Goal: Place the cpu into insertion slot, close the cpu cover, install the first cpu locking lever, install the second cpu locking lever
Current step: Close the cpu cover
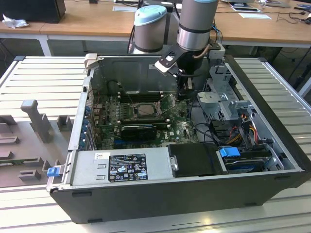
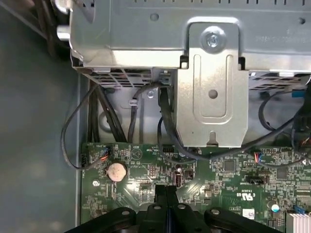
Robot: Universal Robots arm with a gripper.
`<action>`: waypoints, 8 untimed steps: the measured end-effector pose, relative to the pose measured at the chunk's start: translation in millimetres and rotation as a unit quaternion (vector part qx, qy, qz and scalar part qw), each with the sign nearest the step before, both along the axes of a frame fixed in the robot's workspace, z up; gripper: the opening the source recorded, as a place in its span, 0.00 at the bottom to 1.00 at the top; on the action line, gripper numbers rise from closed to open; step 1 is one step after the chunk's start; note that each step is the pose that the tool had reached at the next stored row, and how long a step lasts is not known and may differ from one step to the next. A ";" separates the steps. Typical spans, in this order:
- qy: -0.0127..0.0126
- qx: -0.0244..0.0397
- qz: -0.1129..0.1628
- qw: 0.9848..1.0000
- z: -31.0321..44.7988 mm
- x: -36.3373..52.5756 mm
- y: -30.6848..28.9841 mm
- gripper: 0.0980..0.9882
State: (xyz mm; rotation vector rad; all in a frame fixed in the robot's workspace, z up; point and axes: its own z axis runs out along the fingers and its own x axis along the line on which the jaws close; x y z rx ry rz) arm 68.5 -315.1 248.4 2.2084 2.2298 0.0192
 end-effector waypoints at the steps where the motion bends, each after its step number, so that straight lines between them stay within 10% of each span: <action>1: 0.008 0.000 0.000 1.000 -1.0 0.0 -0.1 0.01; 4: 0.025 0.000 0.000 1.000 -0.4 -1.3 0.0 0.01; 8: 0.025 0.001 0.000 1.000 1.9 -21.8 0.0 0.01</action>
